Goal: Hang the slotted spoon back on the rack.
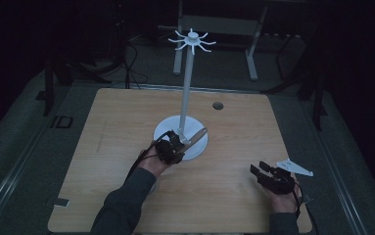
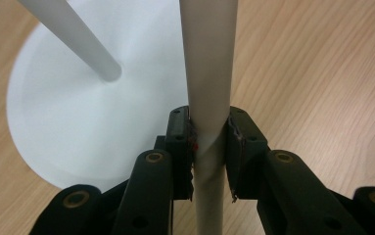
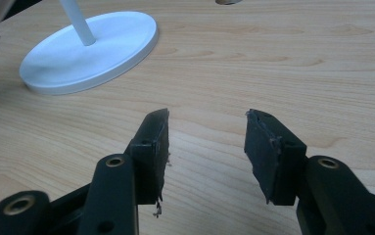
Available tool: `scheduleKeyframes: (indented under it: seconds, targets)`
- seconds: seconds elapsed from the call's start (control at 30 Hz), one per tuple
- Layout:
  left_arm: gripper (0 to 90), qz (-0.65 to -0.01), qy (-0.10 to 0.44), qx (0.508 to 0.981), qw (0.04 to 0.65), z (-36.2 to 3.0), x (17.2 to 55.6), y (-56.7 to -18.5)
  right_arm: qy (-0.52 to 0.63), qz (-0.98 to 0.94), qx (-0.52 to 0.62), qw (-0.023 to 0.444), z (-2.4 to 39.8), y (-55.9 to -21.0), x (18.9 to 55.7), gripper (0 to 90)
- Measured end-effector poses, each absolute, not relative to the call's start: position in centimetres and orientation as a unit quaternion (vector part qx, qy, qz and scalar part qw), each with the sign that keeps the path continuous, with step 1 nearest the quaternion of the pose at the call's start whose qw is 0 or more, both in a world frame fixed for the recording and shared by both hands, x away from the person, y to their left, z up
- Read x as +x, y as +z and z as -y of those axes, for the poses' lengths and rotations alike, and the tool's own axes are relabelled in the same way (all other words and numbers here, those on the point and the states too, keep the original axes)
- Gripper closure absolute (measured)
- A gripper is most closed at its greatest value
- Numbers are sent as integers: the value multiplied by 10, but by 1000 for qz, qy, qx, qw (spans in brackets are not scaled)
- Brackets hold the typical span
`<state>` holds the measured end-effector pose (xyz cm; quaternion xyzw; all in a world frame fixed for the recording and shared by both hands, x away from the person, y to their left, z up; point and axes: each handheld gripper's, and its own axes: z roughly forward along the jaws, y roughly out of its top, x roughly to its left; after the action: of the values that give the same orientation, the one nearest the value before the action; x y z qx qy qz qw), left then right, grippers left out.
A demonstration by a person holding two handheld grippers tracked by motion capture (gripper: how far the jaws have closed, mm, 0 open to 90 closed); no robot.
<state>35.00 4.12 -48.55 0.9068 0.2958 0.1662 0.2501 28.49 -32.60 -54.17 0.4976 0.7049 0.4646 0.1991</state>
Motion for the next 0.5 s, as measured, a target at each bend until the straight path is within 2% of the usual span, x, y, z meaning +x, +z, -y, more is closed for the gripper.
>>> scheduleKeyframes:
  seconds: [0.5]
  targets:
    - [745, -327, 205, 869, 310, -36, 342, -468, 464, -705, 497, 201, 326, -542, 285, 509]
